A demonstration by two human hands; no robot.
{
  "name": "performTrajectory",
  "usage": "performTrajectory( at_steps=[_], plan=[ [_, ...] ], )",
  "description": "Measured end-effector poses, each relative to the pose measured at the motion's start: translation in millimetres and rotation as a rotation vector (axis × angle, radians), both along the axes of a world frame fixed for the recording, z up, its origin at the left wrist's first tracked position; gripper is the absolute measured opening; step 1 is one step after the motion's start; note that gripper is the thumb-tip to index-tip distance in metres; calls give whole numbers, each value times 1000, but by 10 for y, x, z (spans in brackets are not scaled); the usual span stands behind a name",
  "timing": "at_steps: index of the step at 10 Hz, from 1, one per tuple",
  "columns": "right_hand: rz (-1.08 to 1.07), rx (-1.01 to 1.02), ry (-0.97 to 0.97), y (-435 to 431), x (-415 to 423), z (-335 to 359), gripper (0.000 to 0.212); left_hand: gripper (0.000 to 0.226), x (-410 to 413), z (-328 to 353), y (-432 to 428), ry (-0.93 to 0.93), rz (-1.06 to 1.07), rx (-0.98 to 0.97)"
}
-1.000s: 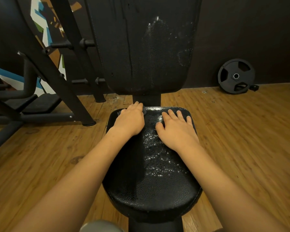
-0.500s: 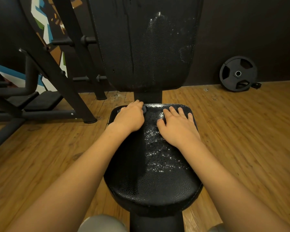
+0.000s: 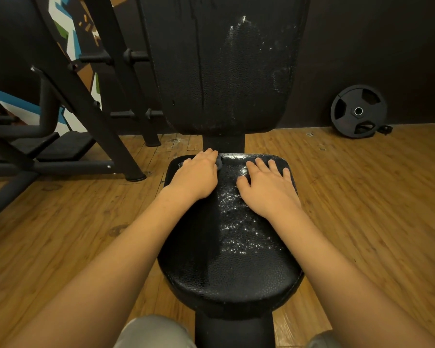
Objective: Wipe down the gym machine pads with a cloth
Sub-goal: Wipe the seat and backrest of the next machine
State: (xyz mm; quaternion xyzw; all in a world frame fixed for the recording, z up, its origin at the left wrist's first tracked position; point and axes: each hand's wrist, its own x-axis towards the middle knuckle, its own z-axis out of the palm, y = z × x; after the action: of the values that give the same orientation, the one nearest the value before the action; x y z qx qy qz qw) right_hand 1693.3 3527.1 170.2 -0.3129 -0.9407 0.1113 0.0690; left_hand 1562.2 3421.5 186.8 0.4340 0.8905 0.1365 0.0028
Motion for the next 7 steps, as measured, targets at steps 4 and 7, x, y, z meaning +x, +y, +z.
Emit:
performTrajectory(
  at_steps=[4,7],
  plan=[
    [0,7,-4,-3,-18,-1,62,54,-97,46,36,-38,-55,-56],
    [-6,3,3,-7,-8,-1,62,54,151,-117,-209,1,5,19]
  ],
)
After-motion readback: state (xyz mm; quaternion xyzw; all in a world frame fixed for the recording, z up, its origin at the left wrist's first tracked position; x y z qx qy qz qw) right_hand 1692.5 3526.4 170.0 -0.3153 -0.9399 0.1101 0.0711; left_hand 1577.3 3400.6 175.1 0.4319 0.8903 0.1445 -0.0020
